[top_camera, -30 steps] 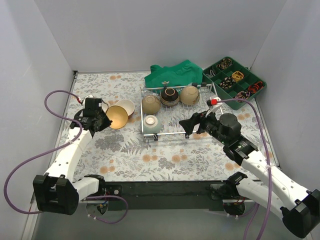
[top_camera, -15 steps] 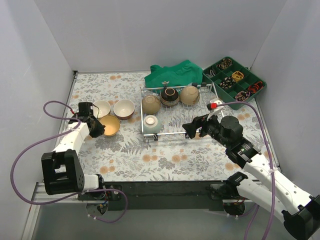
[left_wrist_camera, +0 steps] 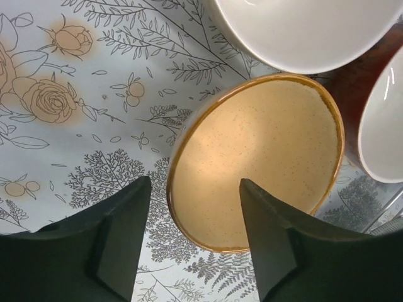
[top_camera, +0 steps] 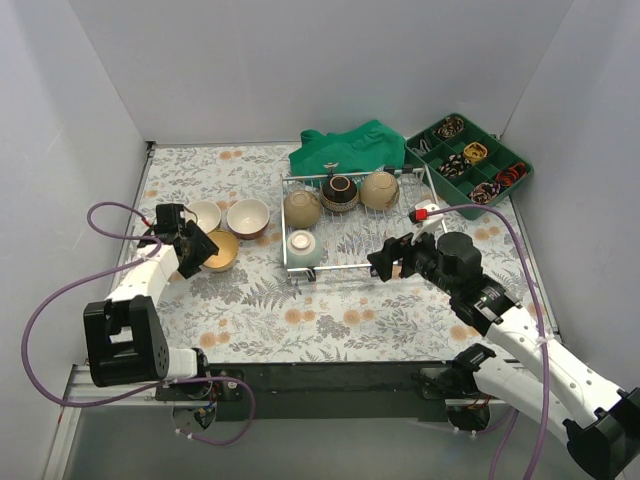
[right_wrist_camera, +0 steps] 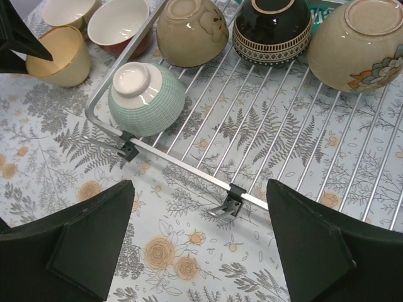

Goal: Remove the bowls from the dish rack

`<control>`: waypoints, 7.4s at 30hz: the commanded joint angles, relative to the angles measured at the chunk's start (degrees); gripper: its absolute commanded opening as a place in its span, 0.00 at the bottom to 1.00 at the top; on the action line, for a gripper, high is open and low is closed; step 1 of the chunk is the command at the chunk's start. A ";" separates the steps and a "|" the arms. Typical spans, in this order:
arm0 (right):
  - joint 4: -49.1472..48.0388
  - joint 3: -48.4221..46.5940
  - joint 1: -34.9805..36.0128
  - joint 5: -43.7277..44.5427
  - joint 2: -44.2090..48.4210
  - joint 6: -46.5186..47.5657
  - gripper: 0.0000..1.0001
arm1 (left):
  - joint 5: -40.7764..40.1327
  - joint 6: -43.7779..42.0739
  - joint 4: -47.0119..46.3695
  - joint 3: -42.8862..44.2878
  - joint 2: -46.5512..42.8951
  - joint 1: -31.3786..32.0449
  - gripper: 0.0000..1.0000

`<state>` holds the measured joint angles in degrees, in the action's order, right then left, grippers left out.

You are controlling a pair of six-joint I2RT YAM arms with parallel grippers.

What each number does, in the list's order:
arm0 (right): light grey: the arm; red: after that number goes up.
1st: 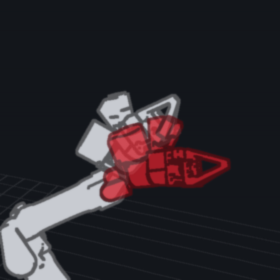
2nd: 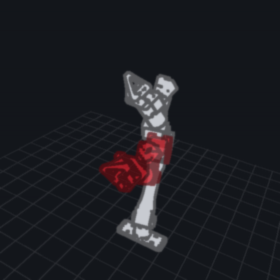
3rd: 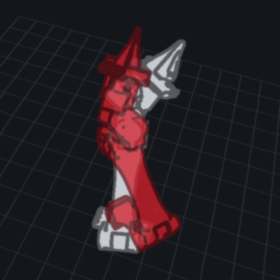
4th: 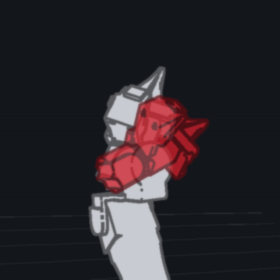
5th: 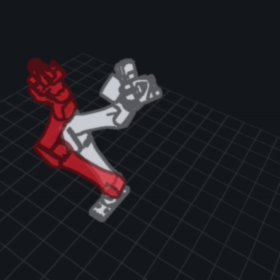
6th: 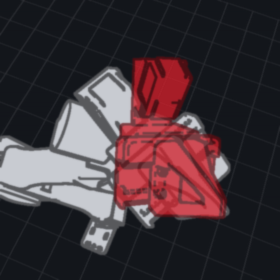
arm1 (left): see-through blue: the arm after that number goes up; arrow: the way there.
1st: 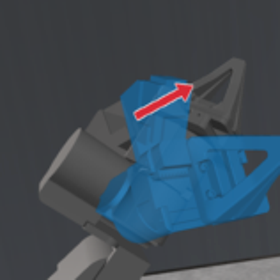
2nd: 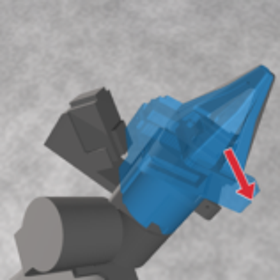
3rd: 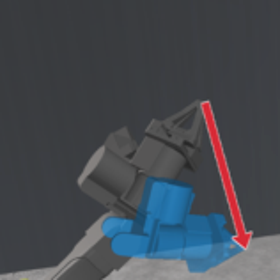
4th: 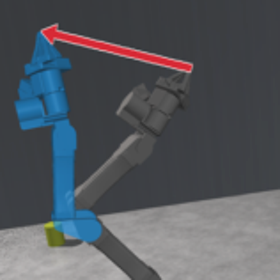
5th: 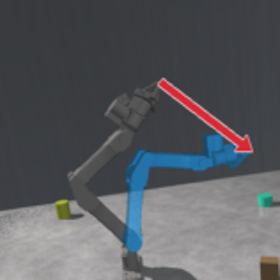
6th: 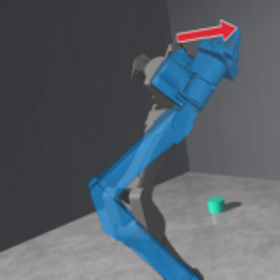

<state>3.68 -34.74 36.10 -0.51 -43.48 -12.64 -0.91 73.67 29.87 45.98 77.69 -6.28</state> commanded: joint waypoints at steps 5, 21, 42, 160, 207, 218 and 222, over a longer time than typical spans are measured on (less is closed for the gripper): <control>5.19 -8.57 -0.06 5.43 -5.55 7.18 0.98 | -0.59 -1.51 0.54 1.66 -9.03 -0.22 0.80; 7.22 -23.61 -0.06 21.85 -27.07 35.73 0.99 | -6.46 -12.58 -9.12 -2.73 -23.80 13.21 0.98; -13.35 -25.81 -0.06 26.53 -51.34 66.16 0.99 | -12.54 -14.26 -10.44 -7.31 -31.28 19.91 0.98; -20.02 -18.35 -0.50 -10.28 -20.06 -13.10 0.22 | 11.73 0.42 -28.28 -3.44 -19.60 31.67 0.98; -30.94 -2.17 -1.47 -17.95 -12.51 -21.83 0.93 | -11.56 -0.45 -30.76 -3.97 -17.22 40.56 0.00; -15.91 -2.17 -1.47 -9.33 -8.37 -9.16 0.96 | -15.63 -2.83 -14.06 5.17 -16.35 27.85 0.00; -12.48 -1.56 -1.47 -7.13 -6.97 -5.12 0.98 | -14.21 -3.71 -9.05 8.86 -13.54 20.53 0.00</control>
<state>-12.56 -36.73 34.76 -11.38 -52.53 -24.10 -14.44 70.72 17.06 49.63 63.31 20.23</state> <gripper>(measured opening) 0.961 0.099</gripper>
